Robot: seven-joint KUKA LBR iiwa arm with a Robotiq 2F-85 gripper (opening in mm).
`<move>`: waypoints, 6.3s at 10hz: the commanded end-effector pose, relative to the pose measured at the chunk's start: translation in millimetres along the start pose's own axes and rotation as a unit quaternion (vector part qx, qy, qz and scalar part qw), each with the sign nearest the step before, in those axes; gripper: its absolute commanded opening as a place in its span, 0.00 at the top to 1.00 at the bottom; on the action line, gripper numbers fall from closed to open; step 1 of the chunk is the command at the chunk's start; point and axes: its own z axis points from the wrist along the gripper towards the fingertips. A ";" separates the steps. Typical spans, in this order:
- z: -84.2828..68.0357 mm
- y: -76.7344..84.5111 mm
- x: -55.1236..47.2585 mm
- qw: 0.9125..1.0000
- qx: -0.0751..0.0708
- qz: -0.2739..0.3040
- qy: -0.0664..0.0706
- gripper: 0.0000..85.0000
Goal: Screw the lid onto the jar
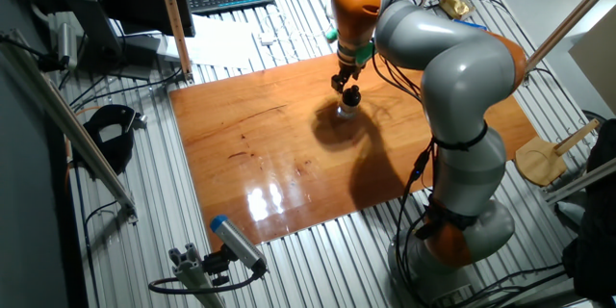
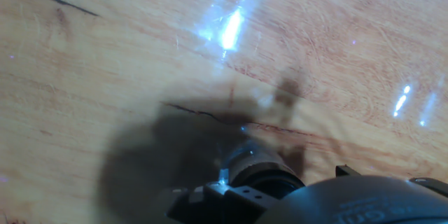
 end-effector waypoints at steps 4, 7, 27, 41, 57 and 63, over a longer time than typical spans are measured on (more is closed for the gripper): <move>-0.1 0.1 0.0 1.000 0.000 0.012 0.014 0.20; 6.5 -9.6 8.9 1.000 -0.008 0.000 0.019 0.20; 7.9 -1.2 23.4 1.000 -0.010 0.006 0.019 0.20; 29.7 6.6 37.0 1.000 -0.015 0.016 0.000 0.20; 24.6 7.3 38.5 0.996 -0.009 0.092 0.003 0.60; 17.9 7.1 40.6 0.996 -0.009 0.090 0.006 0.60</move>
